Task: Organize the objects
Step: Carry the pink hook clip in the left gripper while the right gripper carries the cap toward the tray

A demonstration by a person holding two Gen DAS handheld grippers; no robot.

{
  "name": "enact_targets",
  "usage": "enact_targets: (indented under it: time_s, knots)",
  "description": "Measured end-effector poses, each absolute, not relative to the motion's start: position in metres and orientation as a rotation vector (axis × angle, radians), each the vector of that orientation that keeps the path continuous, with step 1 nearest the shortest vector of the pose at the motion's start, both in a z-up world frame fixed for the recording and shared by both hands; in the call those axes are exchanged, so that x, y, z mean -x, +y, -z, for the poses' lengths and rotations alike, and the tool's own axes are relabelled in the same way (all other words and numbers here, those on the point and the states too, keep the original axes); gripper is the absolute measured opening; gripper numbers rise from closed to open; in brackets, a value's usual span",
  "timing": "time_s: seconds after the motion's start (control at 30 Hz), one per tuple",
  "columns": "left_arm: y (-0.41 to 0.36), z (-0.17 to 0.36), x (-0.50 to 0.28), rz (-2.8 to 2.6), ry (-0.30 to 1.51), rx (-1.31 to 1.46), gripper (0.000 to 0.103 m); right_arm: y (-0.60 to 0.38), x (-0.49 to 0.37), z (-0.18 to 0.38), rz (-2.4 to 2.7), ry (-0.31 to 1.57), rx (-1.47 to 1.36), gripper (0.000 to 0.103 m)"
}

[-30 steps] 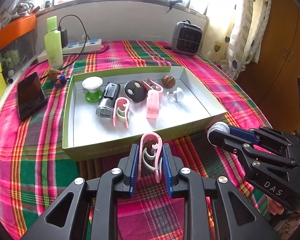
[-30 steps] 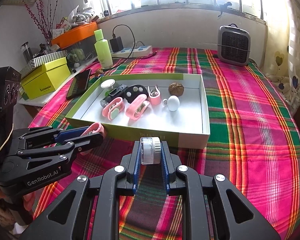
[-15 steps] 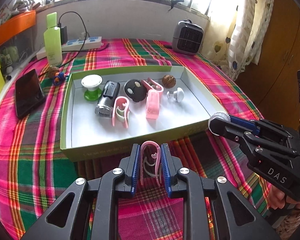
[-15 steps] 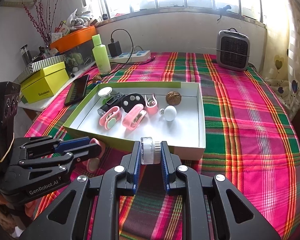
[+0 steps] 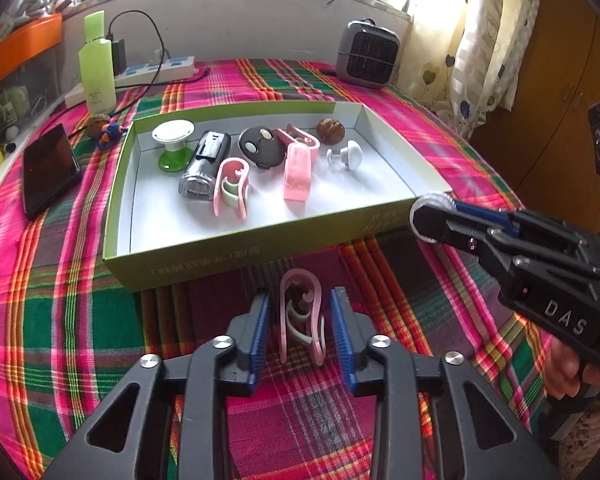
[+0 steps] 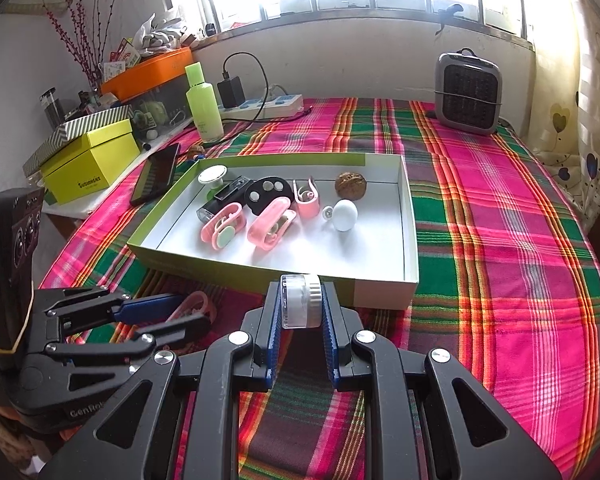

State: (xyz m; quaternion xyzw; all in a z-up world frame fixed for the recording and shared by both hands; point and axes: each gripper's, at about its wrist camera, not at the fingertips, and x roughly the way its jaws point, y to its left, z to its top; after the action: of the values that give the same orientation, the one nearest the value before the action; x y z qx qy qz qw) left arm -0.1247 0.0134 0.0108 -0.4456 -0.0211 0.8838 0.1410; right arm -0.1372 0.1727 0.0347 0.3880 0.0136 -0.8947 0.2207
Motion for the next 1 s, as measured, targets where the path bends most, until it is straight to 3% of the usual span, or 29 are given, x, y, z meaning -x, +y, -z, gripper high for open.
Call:
enact_targets:
  time_s: [0.2, 0.33, 1.0]
  knots:
    - [0.014, -0.009, 0.121, -2.562, -0.048, 1.296, 0.031, 0.173, 0.137, -0.035, 2.475, 0.034, -1.072, 0.02]
    - [0.014, -0.009, 0.121, -2.574, -0.032, 1.298, 0.021, 0.172, 0.135, -0.035, 2.472, 0.039, -1.07, 0.02]
    - [0.015, -0.033, 0.125, -2.603, -0.049, 1.218, 0.021, 0.174, 0.138, -0.041, 2.484, 0.041, -1.05, 0.02]
